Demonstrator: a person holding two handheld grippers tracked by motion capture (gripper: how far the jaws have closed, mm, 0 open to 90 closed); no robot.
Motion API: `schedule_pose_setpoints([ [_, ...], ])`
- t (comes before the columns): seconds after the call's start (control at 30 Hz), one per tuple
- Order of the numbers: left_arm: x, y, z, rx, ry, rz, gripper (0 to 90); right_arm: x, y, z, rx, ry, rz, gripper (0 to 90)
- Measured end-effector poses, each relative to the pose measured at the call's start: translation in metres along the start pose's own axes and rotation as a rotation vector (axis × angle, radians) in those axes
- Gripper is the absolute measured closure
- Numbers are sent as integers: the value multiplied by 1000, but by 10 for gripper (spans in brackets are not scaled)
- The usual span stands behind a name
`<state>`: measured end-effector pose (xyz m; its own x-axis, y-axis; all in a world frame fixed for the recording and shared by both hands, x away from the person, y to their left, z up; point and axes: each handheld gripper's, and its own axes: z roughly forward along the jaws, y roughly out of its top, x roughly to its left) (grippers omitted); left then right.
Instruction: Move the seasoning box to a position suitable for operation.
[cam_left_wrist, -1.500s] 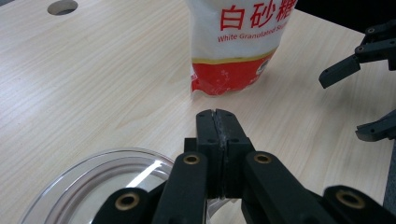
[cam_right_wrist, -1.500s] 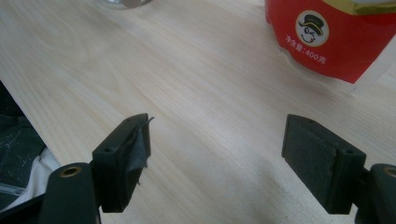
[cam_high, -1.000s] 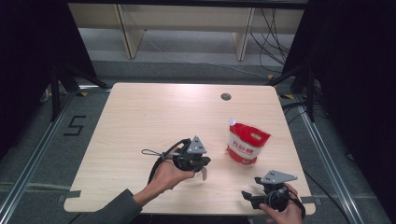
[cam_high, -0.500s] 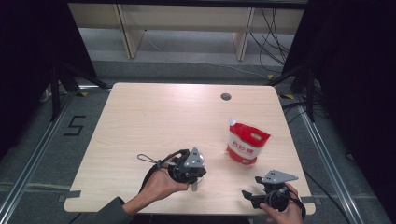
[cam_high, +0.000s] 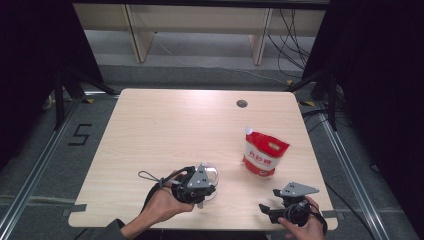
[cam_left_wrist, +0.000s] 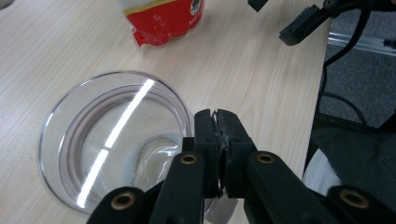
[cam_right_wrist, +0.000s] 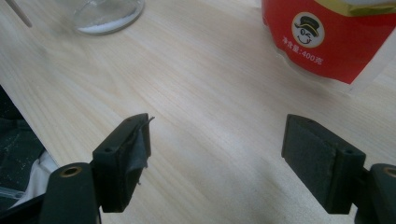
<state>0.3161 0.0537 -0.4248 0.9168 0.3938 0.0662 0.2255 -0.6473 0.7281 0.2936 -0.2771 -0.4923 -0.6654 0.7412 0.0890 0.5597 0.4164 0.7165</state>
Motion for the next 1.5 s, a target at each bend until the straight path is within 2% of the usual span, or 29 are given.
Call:
schedule_pose_setpoints([
  [0.13, -4, -6, -10, -67, 37, -19, 832, 2, 0, 0, -1, 3, 19, 247],
  [0.23, -7, -13, -19, -150, 39, -86, 822, 2, 0, 0, 0, -3, 19, 247],
  [0.37, -9, -23, -33, -191, 59, -132, 801, 1, 1, 0, 6, -5, -5, 247],
  [0.5, -14, -37, -39, -204, 80, -186, 788, 1, 1, 1, 8, -3, -8, 247],
  [0.53, -15, -41, -39, -204, 78, -183, 772, 1, 0, 1, 7, -5, -9, 247],
  [0.57, -18, -46, -37, -206, 82, -227, 759, 2, 0, 1, 8, 4, 6, 247],
  [0.6, -20, -51, -36, -197, 89, -244, 730, 3, 0, 0, 18, 8, 26, 246],
  [0.63, -22, -55, -33, -200, 95, -265, 701, 3, 0, 0, 18, 8, 23, 246],
  [0.67, -23, -60, -31, -191, 98, -272, 682, 1, 1, 1, 7, 3, -5, 245],
  [0.7, -26, -63, -28, -187, 107, -290, 664, 4, 0, 1, 16, 9, 26, 245],
  [0.73, -26, -66, -25, -186, 110, -293, 645, 2, 1, 2, 2, 0, -6, 245],
  [0.8, -28, -70, -21, -174, 118, -305, 603, 2, 1, 3, 11, 20, -1, 243],
  [0.83, -30, -71, -18, -180, 135, -344, 577, 1, 1, 3, 7, 17, -11, 243],
  [0.87, -30, -72, -15, -194, 135, -355, 547, 0, 1, 3, 9, 35, -11, 243],
  [0.9, -29, -73, -14, -171, 142, -353, 524, 0, 2, 3, 15, 45, -16, 243],
  [0.93, -29, -73, -12, -178, 147, -368, 475, 0, 2, 3, 18, 41, -15, 242],
  [0.97, -29, -74, -10, -163, 144, -389, 451, 0, 2, 4, 20, 39, -15, 241],
  [1.03, -31, -74, -4, -186, 165, -409, 424, 3, 1, 4, 14, 13, 12, 240],
  [1.07, -29, -74, -5, -150, 154, -392, 397, 3, 1, 4, 11, 11, 4, 241],
  [1.1, -29, -74, -3, -150, 181, -398, 388, 3, 1, 3, 16, 11, 13, 240],
  [1.13, -30, -73, 0, -177, 181, -421, 384, 2, 1, 4, 5, 9, -5, 240],
  [1.2, -29, -72, 2, -177, 200, -412, 371, 3, 1, 3, 17, 12, 12, 240],
  [1.27, -29, -72, 4, -175, 208, -421, 355, 2, 1, 4, 8, 11, -3, 239],
  [1.3, -29, -72, 6, -182, 201, -442, 351, 2, 1, 4, 13, 12, 5, 239],
  [1.33, -27, -73, 5, -153, 205, -420, 347, 2, 1, 4, 11, 12, 1, 239],
  [1.37, -28, -73, 8, -175, 219, -436, 347, 1, 1, 4, 9, 21, -10, 239],
  [1.43, -25, -74, 9, -163, 225, -430, 353, 1, 1, 4, 10, 20, -12, 239],
  [1.47, -25, -75, 10, -168, 229, -442, 337, 1, 1, 4, 10, 20, -11, 239],
  [1.5, -24, -75, 10, -173, 225, -444, 327, 1, 2, 4, 17, 38, -14, 239],
])
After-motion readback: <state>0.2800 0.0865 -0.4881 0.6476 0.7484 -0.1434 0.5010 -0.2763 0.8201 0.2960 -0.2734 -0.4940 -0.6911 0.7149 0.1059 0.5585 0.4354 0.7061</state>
